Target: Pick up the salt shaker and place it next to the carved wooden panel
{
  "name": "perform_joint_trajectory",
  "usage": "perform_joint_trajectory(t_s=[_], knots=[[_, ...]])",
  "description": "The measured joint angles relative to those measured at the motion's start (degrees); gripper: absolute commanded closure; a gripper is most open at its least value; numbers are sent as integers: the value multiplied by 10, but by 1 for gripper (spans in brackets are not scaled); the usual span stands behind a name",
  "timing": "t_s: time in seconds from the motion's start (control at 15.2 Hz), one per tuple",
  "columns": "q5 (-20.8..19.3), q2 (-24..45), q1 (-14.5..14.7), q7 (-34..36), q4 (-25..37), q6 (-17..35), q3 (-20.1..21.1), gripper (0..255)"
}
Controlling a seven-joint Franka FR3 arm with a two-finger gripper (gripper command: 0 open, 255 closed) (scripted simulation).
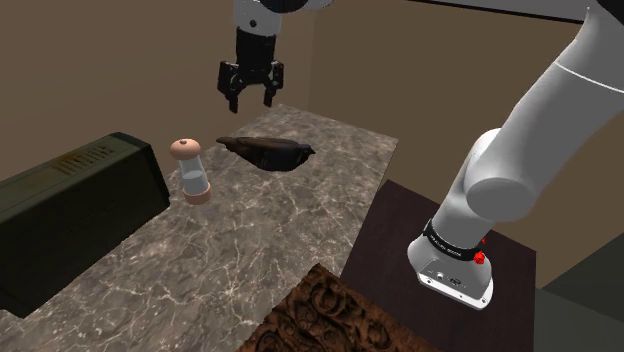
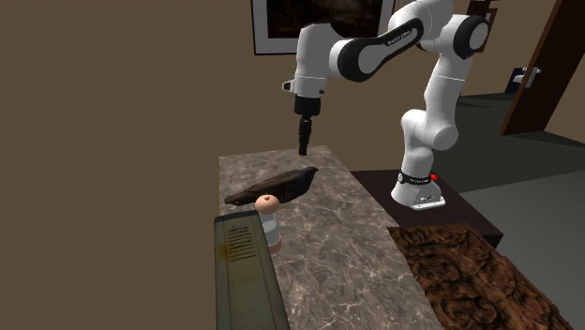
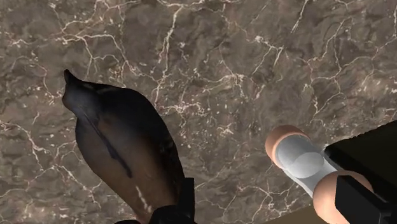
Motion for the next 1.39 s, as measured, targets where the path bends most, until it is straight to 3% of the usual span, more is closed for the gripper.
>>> perform_joint_trajectory(t_s=[0.4, 0.79, 1.39], knots=[[-15, 117, 18, 47, 83, 30, 23, 0], [-42, 253, 47, 93, 213, 31, 34, 0], [-52, 297, 59, 104, 211, 76, 33, 0]])
